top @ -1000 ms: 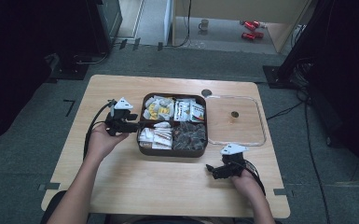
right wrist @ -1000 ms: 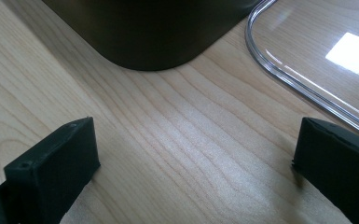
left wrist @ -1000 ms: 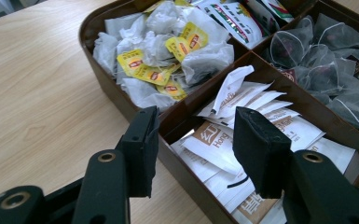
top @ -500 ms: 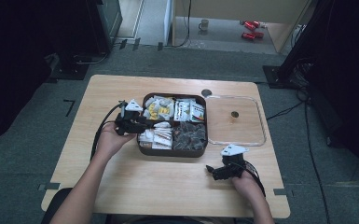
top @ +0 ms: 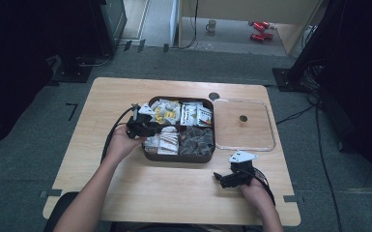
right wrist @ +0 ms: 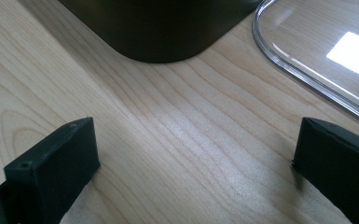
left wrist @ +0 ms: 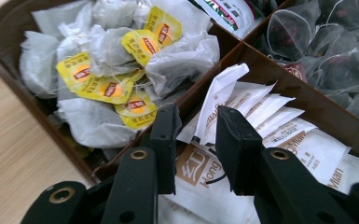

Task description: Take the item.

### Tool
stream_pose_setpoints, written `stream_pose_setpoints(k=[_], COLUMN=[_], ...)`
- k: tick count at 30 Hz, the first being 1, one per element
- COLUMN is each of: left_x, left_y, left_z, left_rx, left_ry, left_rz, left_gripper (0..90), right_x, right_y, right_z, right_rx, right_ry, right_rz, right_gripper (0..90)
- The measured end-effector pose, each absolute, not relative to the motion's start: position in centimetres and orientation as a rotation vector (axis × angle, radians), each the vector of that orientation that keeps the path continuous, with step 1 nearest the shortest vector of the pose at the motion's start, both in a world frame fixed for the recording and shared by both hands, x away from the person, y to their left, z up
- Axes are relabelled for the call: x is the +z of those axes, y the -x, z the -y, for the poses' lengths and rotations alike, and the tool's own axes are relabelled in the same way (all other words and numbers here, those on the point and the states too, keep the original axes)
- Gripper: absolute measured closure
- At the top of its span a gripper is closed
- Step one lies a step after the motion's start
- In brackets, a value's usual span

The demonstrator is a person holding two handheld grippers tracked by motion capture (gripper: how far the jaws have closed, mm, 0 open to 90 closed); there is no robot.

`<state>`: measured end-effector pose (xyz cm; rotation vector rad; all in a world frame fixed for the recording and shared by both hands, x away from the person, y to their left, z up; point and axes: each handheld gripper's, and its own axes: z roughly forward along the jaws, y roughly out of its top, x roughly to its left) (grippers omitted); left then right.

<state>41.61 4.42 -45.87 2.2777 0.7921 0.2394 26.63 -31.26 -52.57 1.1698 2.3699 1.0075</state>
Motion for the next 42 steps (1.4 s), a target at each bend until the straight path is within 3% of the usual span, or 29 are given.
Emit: stream_pose_setpoints(k=[14,20,42], left_x=[-47.2,-47.3,-45.0], left_y=[-42.2,-42.3,-41.6], left_z=[-3.3,-3.5,-5.5], left_rx=[0.242,0.247,0.216], left_ry=[-2.343,-2.363,-2.270], left_rz=[-0.764,-0.757,-0.754], left_gripper=[78.0,86.5,88.2], right_x=[-52.6,-52.6,-52.6], right_y=[-26.3,-26.3,-26.3], right_z=[31.3,31.3,31.3], right_rx=[1.010,1.010,1.010], right_ry=[-1.162,-1.162,-1.160], right_rz=[-2.374,-2.374,-2.376], right_gripper=[0.0,0.0,0.0])
